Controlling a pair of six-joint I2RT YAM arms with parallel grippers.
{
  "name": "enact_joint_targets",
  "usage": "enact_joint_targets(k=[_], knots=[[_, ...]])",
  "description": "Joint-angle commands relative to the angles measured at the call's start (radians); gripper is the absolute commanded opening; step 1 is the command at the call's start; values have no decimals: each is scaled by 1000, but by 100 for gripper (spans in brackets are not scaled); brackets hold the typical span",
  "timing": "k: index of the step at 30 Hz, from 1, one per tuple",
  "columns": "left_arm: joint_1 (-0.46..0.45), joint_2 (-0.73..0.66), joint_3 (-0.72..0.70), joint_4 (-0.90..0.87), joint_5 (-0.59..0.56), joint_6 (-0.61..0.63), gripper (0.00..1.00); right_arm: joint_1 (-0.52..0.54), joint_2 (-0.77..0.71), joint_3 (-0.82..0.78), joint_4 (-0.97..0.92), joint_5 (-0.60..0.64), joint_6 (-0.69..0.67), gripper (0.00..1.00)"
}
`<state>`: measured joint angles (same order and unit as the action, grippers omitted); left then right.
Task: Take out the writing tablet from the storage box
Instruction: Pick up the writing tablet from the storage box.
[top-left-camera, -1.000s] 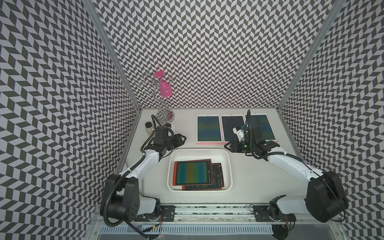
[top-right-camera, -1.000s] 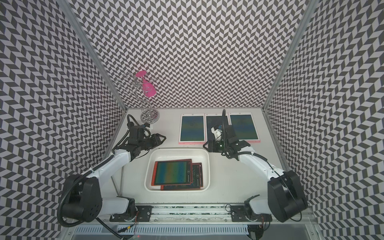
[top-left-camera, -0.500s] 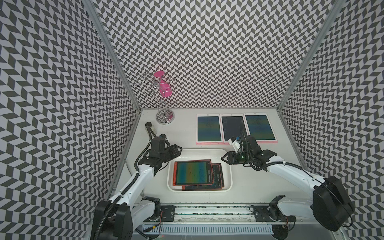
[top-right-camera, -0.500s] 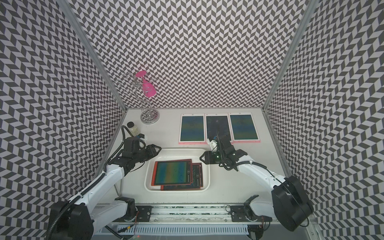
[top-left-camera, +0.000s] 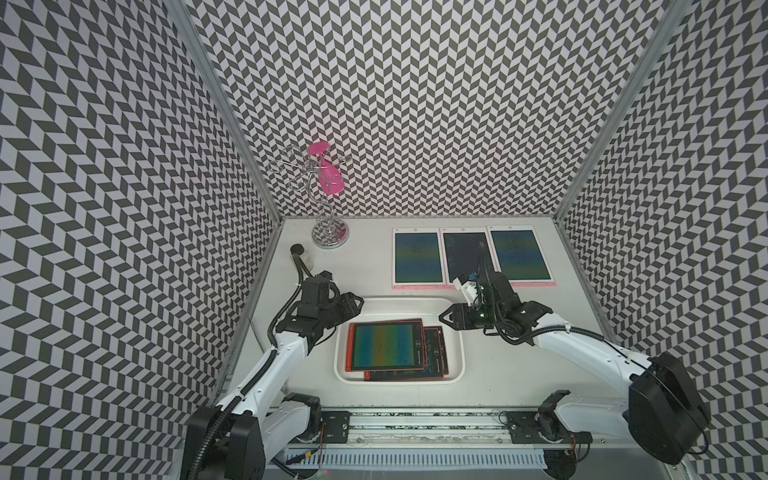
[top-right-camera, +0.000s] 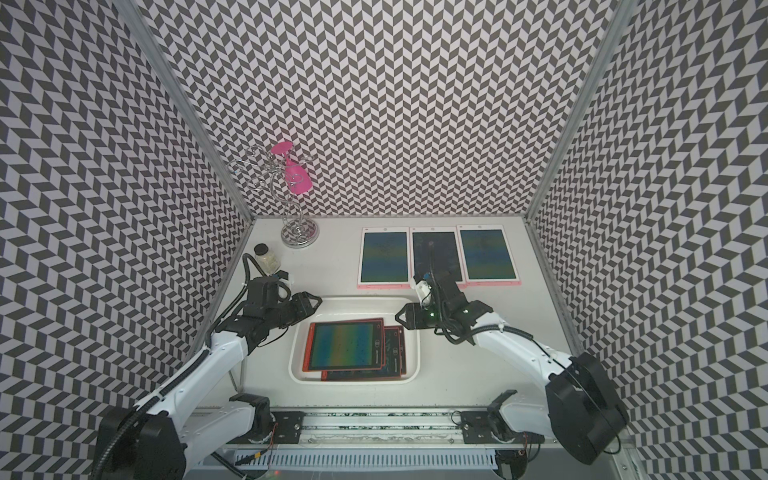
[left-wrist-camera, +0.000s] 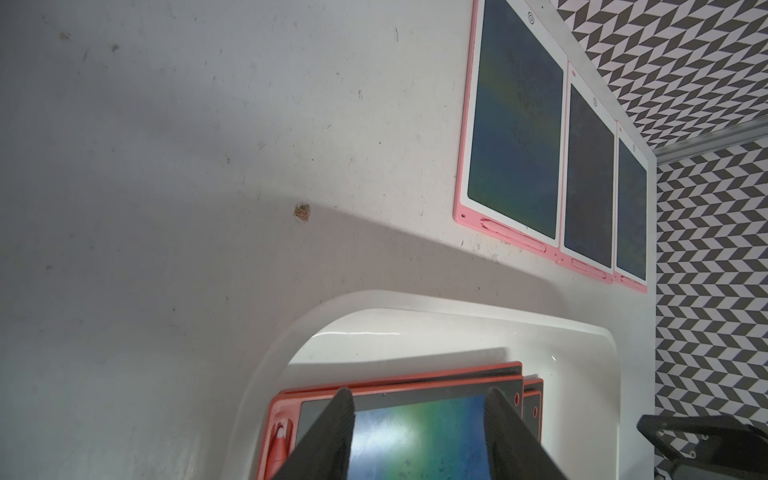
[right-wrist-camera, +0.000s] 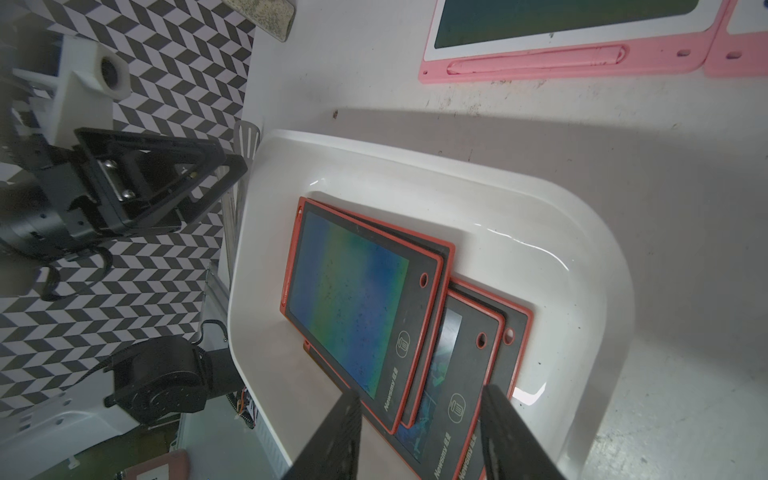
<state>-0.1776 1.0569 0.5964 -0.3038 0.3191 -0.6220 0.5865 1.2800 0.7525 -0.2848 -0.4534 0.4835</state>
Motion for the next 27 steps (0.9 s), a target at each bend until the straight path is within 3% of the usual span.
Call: enact_joint_targets(k=[1, 13, 27], knots=[[-12, 0, -8, -8, 14, 16, 51, 21, 26, -10, 85, -26, 19, 47], [-69, 6, -24, -22, 11, 9, 52, 105, 148, 20, 140, 4, 48, 45], [-74, 32, -34, -53, -50, -5, 51, 164, 263, 65, 168, 48, 79, 43]])
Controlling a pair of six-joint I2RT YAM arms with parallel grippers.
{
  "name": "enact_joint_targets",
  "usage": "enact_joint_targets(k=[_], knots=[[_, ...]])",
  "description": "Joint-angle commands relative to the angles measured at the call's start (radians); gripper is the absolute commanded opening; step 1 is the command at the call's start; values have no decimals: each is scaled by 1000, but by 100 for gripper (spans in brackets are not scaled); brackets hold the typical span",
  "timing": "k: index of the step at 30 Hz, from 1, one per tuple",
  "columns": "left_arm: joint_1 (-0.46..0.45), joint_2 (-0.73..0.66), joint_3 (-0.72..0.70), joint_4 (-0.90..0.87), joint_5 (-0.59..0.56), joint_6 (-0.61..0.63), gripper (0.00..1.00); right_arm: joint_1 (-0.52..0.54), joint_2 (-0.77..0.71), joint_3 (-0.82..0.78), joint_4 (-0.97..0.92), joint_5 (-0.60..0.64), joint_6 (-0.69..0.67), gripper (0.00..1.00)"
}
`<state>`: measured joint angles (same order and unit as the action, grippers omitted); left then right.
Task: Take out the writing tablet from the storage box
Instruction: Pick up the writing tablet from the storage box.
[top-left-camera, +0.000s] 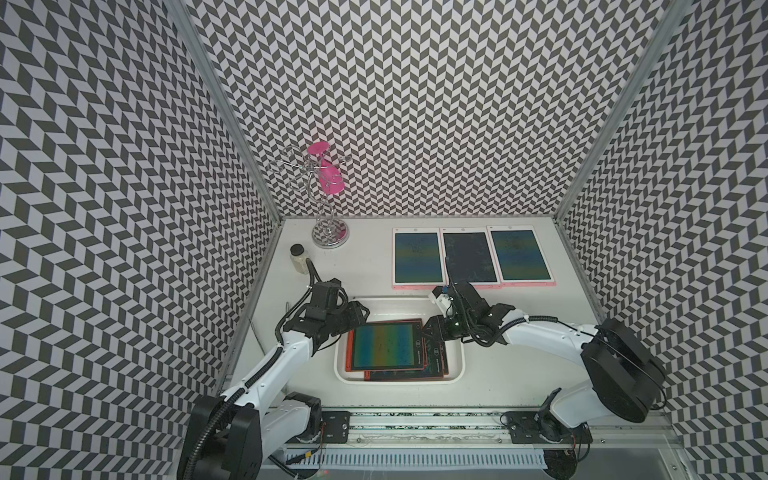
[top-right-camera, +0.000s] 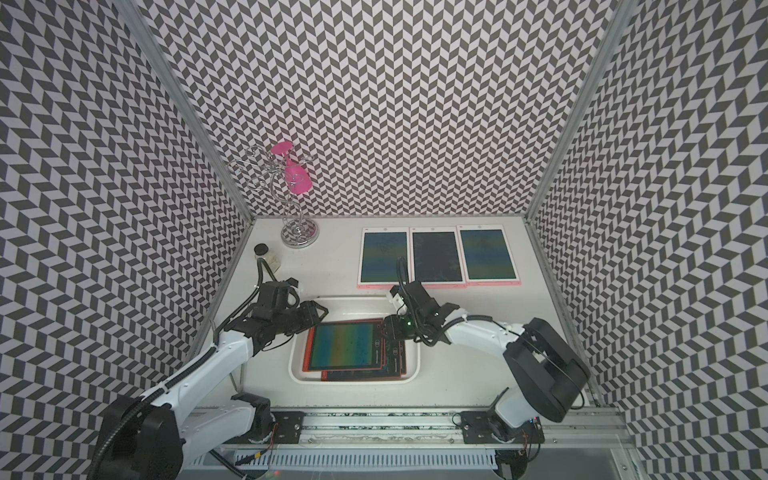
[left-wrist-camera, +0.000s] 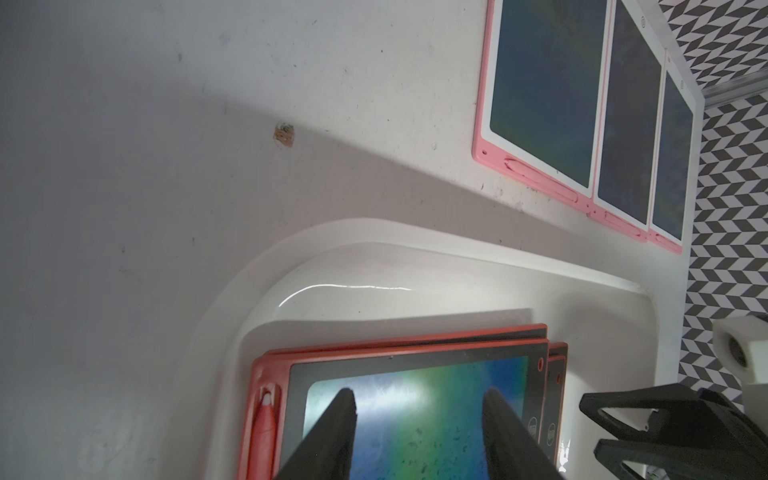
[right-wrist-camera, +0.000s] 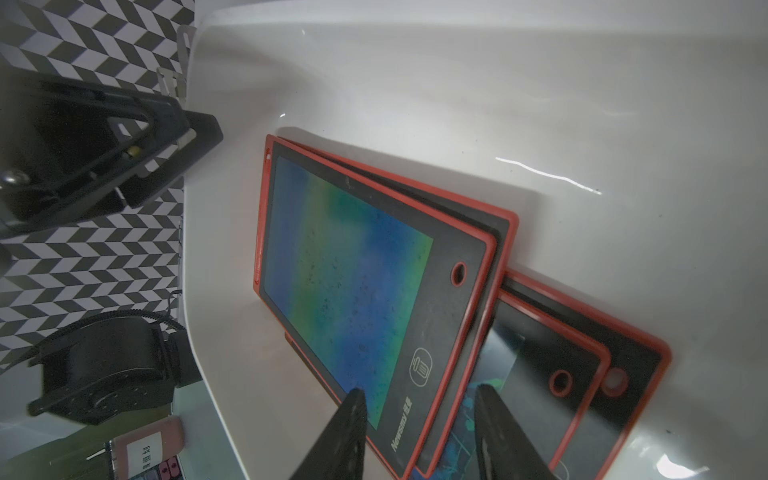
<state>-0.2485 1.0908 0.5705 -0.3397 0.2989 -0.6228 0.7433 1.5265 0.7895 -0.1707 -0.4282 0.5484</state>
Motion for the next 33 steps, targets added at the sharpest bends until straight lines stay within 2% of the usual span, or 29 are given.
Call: enact_joint_targets(k=[1, 33], knots=[[-3, 0, -9, -15, -29, -3, 51, 7, 23, 30, 56, 23, 14, 43], [-27, 88, -65, 49, -62, -22, 50, 30, 125, 77, 89, 31, 32, 41]])
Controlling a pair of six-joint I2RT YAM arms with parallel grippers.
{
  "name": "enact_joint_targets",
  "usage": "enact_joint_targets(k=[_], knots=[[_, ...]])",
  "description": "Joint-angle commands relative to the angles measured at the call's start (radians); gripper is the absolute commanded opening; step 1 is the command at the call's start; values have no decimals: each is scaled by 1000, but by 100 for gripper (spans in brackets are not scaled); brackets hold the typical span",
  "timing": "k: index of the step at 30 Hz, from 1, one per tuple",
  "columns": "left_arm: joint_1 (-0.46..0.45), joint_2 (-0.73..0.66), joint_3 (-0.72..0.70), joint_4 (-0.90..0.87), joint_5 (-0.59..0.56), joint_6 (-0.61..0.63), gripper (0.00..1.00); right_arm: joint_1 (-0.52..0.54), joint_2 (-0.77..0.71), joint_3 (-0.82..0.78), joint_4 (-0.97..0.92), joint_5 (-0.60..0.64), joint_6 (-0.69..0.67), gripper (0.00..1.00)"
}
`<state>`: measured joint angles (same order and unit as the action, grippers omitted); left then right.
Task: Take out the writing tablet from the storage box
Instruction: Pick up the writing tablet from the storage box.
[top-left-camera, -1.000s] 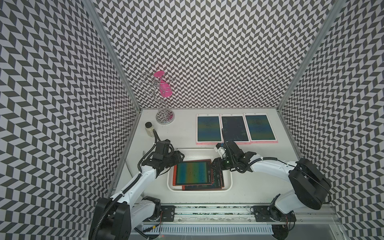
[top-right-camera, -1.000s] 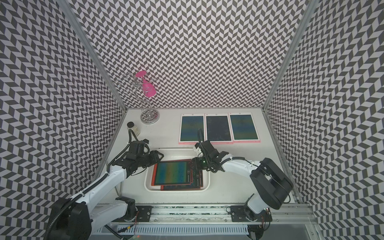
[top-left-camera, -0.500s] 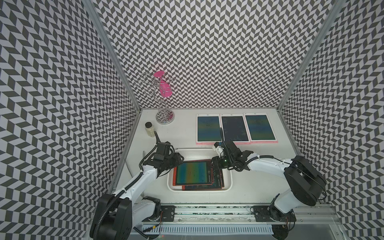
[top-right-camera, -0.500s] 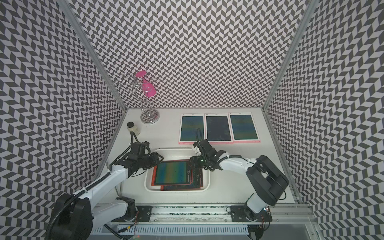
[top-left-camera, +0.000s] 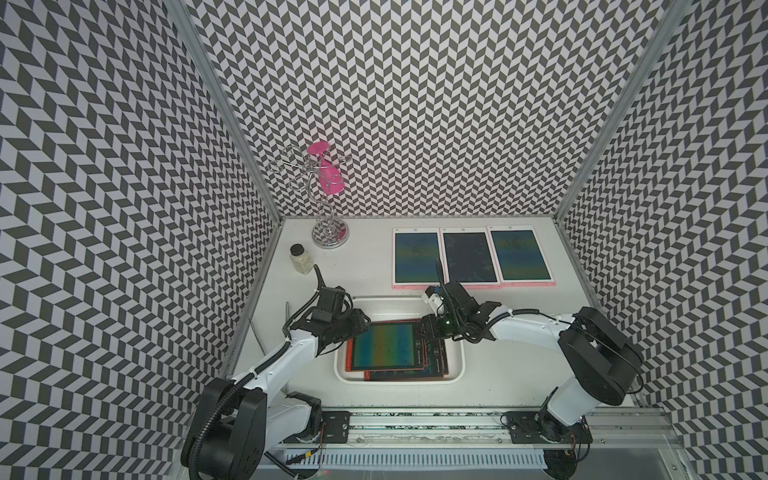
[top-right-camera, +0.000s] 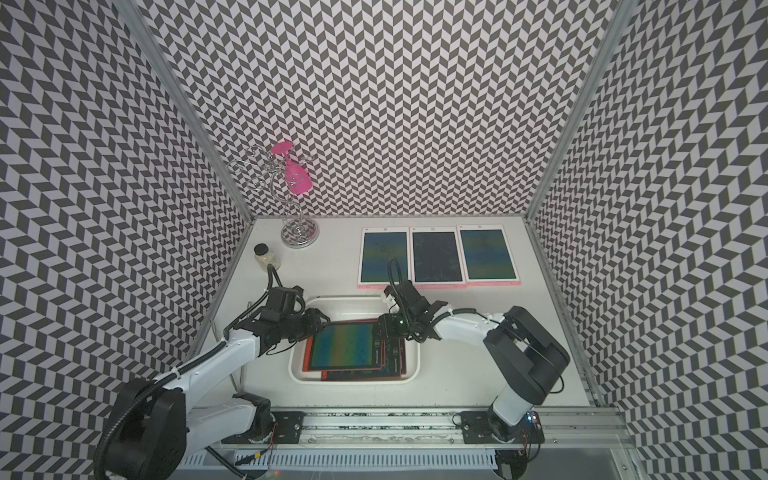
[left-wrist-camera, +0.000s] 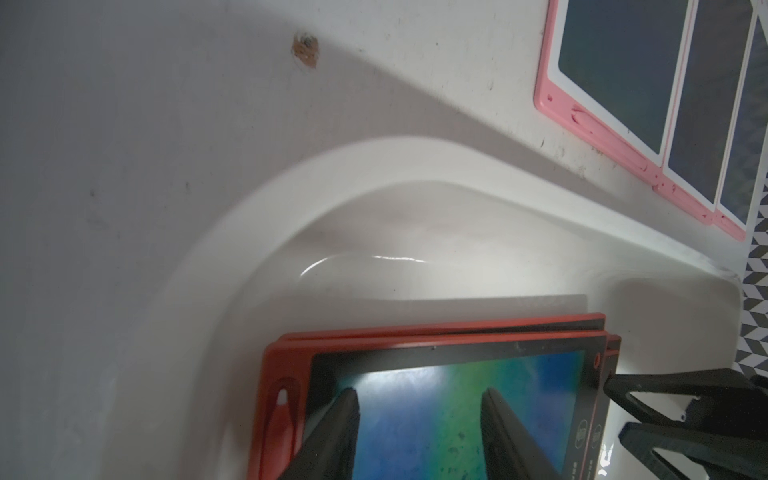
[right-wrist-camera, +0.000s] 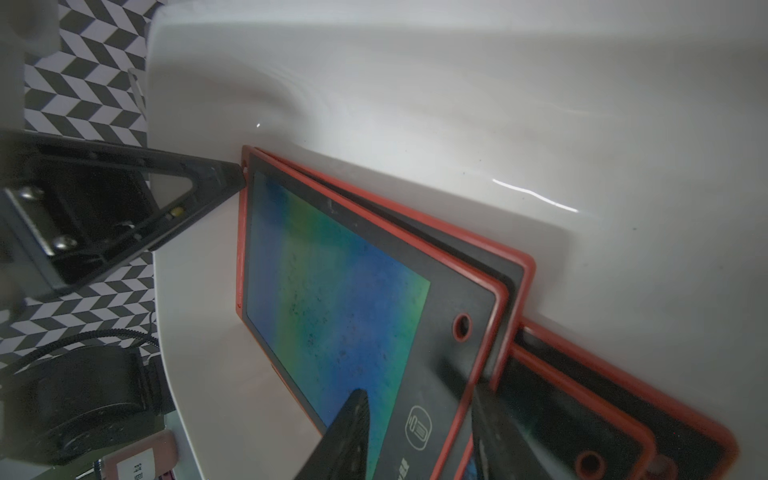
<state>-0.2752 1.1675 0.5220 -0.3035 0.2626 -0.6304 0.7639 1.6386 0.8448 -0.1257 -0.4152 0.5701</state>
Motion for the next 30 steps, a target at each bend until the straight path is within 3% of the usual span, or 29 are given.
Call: enact_joint_targets(k=[1, 24, 30], knots=[[-1, 16, -17, 15, -26, -14, 50, 9, 17, 21, 46, 15, 10, 41], [-7, 70, -37, 80, 11, -21, 49, 8, 144, 121, 71, -7, 3, 41], [-8, 76, -38, 89, 21, -24, 49, 1, 171, 161, 43, 38, -21, 40]])
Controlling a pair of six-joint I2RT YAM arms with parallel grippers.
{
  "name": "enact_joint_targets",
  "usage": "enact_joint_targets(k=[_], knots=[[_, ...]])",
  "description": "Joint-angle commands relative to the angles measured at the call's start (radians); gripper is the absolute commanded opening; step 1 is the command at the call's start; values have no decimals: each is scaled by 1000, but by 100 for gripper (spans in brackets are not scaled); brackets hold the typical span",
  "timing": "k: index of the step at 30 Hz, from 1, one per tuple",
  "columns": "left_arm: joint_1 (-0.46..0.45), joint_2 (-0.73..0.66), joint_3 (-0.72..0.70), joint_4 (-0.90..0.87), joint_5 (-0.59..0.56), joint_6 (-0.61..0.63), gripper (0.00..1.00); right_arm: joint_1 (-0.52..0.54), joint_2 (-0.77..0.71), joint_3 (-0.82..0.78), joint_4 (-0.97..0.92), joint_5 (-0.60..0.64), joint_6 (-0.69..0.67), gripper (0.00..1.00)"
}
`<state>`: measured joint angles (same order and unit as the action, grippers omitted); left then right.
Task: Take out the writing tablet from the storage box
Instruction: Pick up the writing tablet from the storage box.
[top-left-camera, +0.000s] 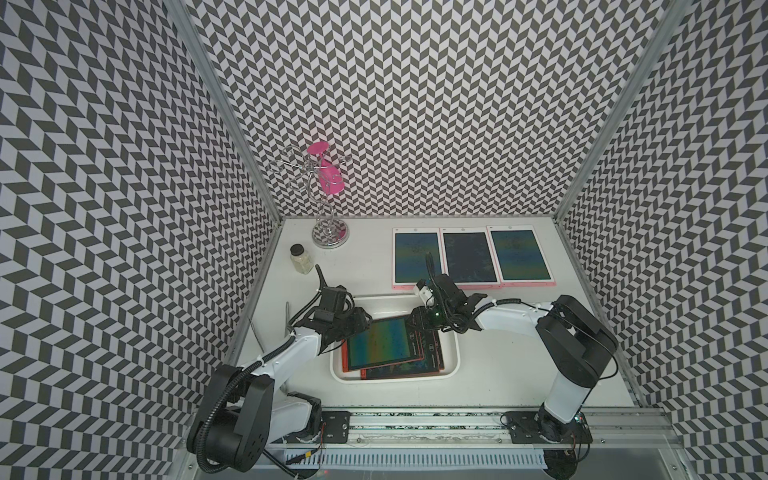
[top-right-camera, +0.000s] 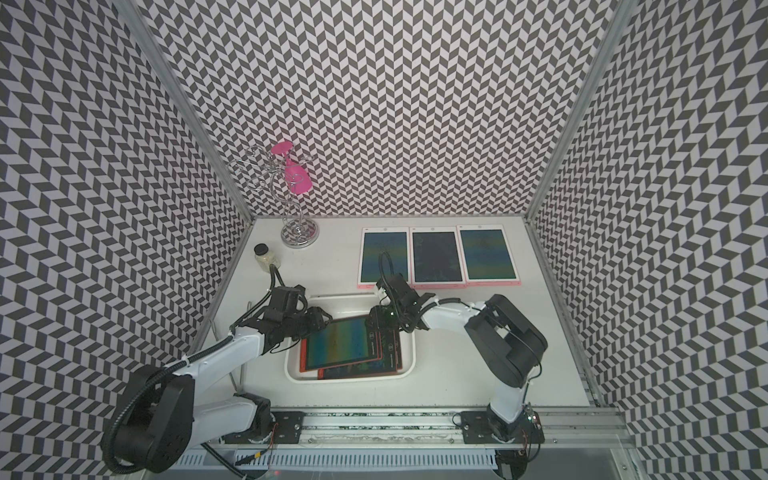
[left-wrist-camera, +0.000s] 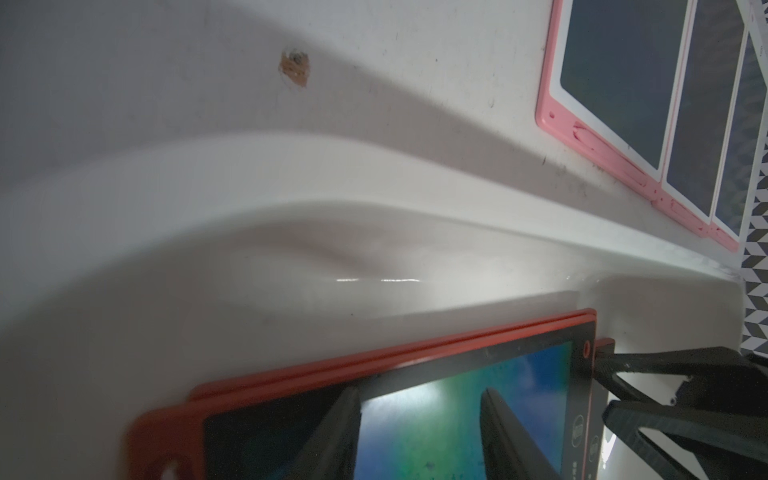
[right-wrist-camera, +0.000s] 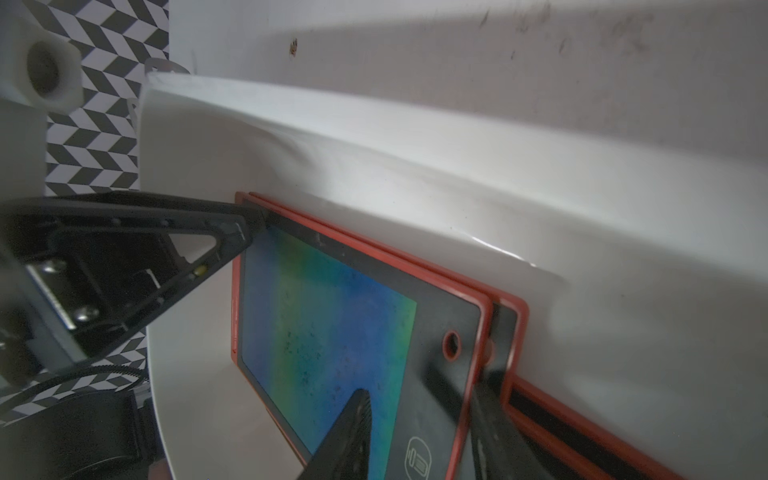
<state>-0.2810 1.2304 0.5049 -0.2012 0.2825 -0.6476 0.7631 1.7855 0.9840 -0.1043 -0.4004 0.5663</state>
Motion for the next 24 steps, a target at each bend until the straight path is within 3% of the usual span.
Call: enact_joint_targets(k=[1, 24], knots=[[-3, 13, -21, -11, 3, -7, 49, -2, 30, 28, 17, 16, -21, 40], [-5, 54, -24, 44, 28, -18, 48, -58, 146, 169, -7, -27, -93, 38]])
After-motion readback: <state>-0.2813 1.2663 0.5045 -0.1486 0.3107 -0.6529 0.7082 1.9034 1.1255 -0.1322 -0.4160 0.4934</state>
